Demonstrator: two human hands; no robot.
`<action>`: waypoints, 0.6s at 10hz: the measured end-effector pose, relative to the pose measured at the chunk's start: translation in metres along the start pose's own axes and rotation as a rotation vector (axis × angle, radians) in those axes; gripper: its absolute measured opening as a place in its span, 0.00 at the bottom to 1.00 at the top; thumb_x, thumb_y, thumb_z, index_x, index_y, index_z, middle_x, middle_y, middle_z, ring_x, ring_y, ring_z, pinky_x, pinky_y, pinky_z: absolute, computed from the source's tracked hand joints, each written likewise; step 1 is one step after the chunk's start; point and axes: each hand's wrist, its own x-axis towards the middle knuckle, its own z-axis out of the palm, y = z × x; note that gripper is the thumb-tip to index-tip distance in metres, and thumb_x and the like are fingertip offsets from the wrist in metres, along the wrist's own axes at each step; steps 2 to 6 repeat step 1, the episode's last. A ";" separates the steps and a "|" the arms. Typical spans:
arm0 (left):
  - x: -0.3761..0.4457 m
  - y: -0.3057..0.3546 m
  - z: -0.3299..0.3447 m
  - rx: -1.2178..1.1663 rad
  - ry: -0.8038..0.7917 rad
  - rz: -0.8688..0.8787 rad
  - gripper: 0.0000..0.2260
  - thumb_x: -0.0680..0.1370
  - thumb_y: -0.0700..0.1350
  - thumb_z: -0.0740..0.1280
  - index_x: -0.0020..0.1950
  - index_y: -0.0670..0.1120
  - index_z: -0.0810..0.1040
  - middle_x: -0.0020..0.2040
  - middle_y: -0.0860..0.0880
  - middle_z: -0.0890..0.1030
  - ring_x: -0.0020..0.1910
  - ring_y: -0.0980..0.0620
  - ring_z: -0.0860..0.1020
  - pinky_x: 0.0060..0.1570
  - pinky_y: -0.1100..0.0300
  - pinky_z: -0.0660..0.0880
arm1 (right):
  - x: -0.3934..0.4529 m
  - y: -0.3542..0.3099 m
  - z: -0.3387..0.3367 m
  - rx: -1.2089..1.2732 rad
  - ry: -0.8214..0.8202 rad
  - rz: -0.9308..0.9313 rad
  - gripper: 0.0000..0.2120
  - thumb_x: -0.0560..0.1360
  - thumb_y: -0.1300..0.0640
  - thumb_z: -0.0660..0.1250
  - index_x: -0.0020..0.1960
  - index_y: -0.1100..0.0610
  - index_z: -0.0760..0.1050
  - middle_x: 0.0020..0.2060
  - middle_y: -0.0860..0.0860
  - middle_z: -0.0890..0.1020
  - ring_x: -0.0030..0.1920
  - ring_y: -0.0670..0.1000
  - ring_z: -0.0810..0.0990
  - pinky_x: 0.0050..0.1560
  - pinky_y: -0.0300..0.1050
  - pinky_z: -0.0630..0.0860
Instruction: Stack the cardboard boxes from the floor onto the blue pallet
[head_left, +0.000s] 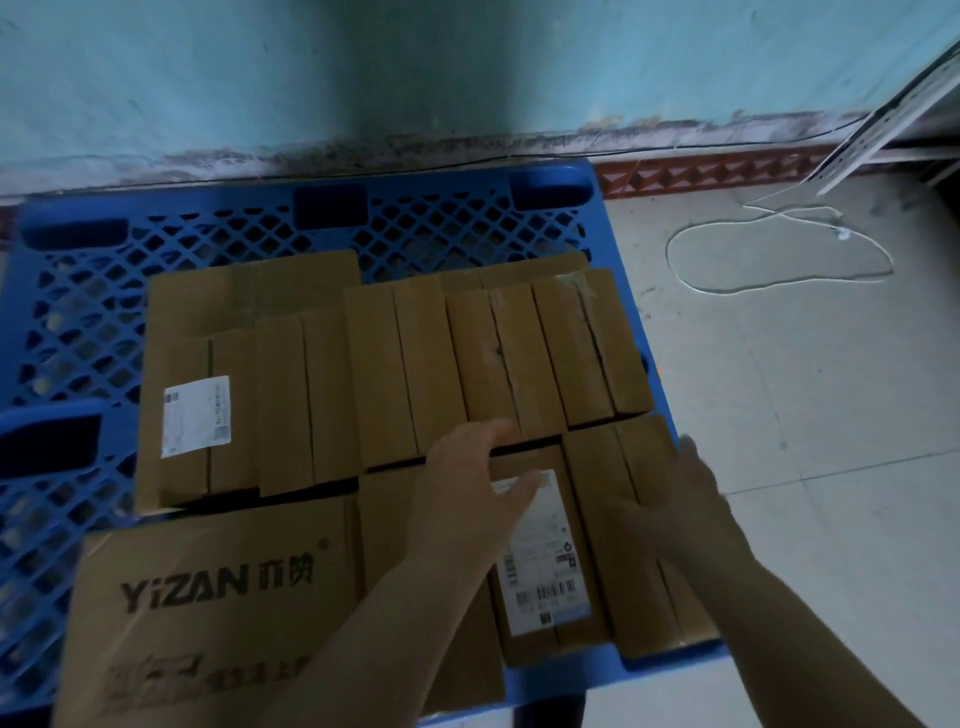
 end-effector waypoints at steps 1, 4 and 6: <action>-0.007 0.024 -0.032 -0.268 0.025 -0.197 0.22 0.73 0.51 0.69 0.66 0.54 0.70 0.62 0.57 0.73 0.60 0.59 0.71 0.53 0.68 0.68 | -0.023 -0.047 -0.034 0.179 0.048 -0.254 0.16 0.68 0.56 0.71 0.52 0.51 0.69 0.41 0.41 0.75 0.45 0.37 0.78 0.42 0.34 0.74; -0.007 0.024 -0.032 -0.268 0.025 -0.197 0.22 0.73 0.51 0.69 0.66 0.54 0.70 0.62 0.57 0.73 0.60 0.59 0.71 0.53 0.68 0.68 | -0.023 -0.047 -0.034 0.179 0.048 -0.254 0.16 0.68 0.56 0.71 0.52 0.51 0.69 0.41 0.41 0.75 0.45 0.37 0.78 0.42 0.34 0.74; -0.007 0.024 -0.032 -0.268 0.025 -0.197 0.22 0.73 0.51 0.69 0.66 0.54 0.70 0.62 0.57 0.73 0.60 0.59 0.71 0.53 0.68 0.68 | -0.023 -0.047 -0.034 0.179 0.048 -0.254 0.16 0.68 0.56 0.71 0.52 0.51 0.69 0.41 0.41 0.75 0.45 0.37 0.78 0.42 0.34 0.74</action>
